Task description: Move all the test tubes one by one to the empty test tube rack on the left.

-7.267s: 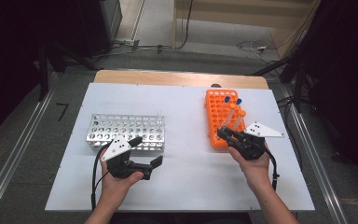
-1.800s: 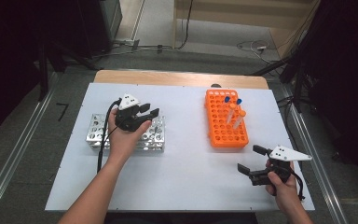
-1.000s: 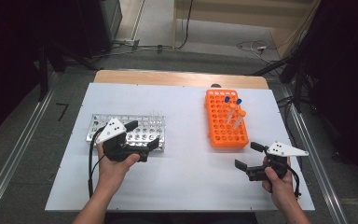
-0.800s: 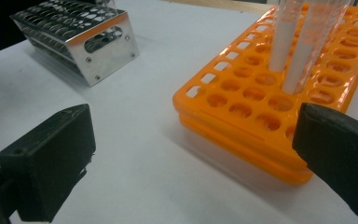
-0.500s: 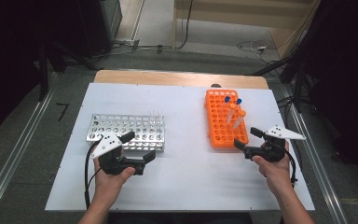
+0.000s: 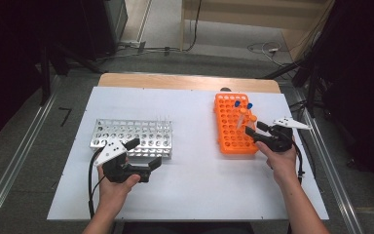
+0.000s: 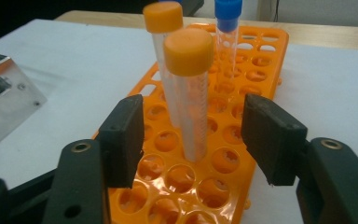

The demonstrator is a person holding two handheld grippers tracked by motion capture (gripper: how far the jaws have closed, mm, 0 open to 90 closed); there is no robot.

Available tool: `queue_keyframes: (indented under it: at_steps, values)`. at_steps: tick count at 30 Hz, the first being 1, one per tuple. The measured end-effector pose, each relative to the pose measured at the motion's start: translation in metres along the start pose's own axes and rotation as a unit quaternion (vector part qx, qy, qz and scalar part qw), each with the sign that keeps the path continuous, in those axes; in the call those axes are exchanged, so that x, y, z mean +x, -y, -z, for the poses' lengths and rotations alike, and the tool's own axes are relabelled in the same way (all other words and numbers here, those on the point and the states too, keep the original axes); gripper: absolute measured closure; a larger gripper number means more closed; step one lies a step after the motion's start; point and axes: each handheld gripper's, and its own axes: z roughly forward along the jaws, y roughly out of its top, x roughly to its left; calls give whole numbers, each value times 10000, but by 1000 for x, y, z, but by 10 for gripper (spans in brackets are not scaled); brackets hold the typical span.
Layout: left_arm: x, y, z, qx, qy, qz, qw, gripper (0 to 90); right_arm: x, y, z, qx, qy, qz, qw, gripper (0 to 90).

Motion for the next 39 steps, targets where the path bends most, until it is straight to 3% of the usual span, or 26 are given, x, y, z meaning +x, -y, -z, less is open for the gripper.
queue_keyframes:
  at_steps: [6,15,20,25,28,34,39]
  values:
    - [0,1,-2,52,18,-22,10000,0,-1,5,-12,237,108,139,9996,415]
    - [2,1,-7,194,-33,86,9998,0,-3,9,-15,211,2,85,9997,544]
    - [1,1,-8,217,-37,50,9997,0,-1,12,-18,270,41,138,9995,590]
    - [0,1,-8,219,-40,41,9997,0,2,14,-22,217,29,254,9994,623]
    - [0,1,-9,219,-42,42,9997,0,2,16,-25,155,132,113,9997,670]
    - [0,2,-10,248,-34,40,9997,0,3,19,-26,-6,187,156,9997,725]
    - [-2,2,-10,240,-17,2,9997,0,6,13,-17,-326,207,273,9989,727]
